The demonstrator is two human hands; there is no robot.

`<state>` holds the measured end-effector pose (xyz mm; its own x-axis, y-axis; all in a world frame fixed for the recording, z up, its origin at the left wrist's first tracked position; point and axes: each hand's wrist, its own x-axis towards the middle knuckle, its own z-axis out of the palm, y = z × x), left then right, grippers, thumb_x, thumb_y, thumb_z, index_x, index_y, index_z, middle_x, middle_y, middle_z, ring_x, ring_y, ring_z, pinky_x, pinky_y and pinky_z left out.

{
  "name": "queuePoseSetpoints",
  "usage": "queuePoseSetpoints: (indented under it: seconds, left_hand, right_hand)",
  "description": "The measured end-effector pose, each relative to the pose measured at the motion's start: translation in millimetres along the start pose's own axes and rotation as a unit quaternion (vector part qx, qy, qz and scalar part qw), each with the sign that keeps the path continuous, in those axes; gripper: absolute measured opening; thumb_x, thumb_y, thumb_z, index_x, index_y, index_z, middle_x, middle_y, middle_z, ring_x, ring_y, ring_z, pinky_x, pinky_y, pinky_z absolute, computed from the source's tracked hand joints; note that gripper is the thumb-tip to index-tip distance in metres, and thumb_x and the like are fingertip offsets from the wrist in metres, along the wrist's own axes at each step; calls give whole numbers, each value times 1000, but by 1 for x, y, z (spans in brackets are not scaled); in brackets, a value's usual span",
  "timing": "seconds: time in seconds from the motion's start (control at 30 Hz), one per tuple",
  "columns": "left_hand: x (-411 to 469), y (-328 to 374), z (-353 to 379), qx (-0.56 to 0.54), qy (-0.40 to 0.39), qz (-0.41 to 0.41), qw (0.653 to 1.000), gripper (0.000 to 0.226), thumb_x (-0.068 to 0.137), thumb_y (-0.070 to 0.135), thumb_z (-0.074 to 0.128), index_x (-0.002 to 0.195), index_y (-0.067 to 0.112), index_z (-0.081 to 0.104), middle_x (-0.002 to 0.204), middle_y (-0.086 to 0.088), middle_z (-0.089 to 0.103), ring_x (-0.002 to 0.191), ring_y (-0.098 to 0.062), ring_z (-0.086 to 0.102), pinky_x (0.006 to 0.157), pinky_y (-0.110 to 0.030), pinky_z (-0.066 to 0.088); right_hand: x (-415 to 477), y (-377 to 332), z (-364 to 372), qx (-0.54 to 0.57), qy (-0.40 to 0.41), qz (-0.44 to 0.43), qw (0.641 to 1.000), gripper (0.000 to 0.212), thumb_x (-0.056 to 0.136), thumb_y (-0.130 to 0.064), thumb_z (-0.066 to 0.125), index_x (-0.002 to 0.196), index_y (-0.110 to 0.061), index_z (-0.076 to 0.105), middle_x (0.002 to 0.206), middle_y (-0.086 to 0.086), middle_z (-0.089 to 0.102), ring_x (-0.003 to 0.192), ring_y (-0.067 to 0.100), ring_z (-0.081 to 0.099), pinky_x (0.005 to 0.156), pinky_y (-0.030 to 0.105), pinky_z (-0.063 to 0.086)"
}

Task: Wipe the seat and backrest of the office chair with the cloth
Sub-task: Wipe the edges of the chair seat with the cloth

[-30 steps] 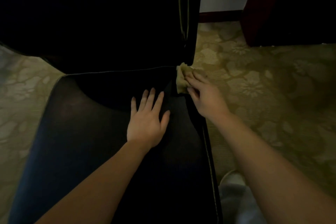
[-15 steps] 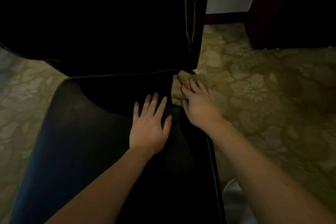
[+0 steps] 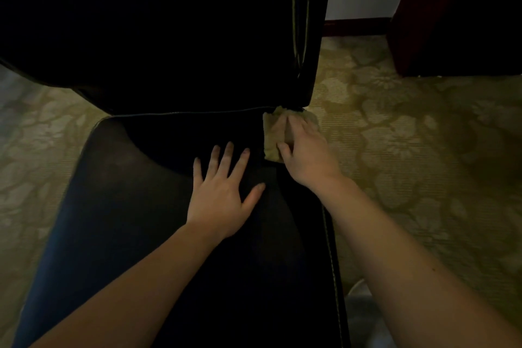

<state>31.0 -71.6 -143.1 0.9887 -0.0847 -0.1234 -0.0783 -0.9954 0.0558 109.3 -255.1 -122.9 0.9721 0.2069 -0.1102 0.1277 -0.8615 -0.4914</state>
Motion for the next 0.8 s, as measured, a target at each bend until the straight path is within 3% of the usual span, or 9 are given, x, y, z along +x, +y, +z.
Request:
queuePoseSetpoints:
  seconds: [0.1,0.17,0.3,0.4,0.47,0.6,0.8]
  left_hand:
    - [0,-1,1,-5,2,-1,1000,80,91,75,3,161,37,-5,171,0,-4,156,-23,-11,126,-53,-5]
    - [-1,-1,4,-5,7,0,1000,79,93,75,4,161,36,-4,171,-1,-3,157,-23,-10,126,-54,-3]
    - [-3,-1,7,-8,27,5,1000,77,95,73,9,162,35,2,171,-1,1,157,-22,-7,126,-53,-2]
    - [-4,-2,9,-17,38,9,999,77,96,73,12,162,34,7,170,-1,5,157,-21,-3,126,-52,-1]
    - [-3,-3,10,-18,40,9,999,76,96,73,13,162,35,7,170,0,5,157,-21,-3,126,-52,-1]
    - [-3,-2,10,-19,42,6,999,77,95,73,13,162,35,7,170,-1,7,157,-22,-1,126,-52,0]
    - [-2,-2,10,-24,44,-4,999,78,94,73,13,162,35,8,170,-1,8,157,-22,0,126,-52,0]
  right_hand:
    - [2,1,1,-61,-44,3,997,65,107,-36,32,159,-12,1,168,10,-4,154,24,-7,125,39,0]
    - [-2,-1,1,-82,-67,7,994,66,107,-34,31,159,-10,-2,167,11,-9,154,27,-10,125,41,-1]
    - [-15,-12,-6,-126,-89,51,987,75,102,-30,45,160,-12,3,167,14,-6,153,34,-6,124,50,3]
    - [-22,-22,-5,-116,-73,95,986,79,98,-32,52,160,-12,7,164,22,-1,151,39,4,123,49,14]
    - [-19,-24,0,-86,-74,100,988,78,100,-36,46,159,-9,2,164,25,-2,152,39,1,123,48,14]
    - [-5,-14,11,-59,-60,91,992,73,103,-42,29,159,-10,-6,164,23,-10,153,35,-10,125,45,0]
    - [4,-5,8,-82,-69,62,992,71,106,-44,26,159,-11,-7,165,20,-13,153,31,-13,124,40,-5]
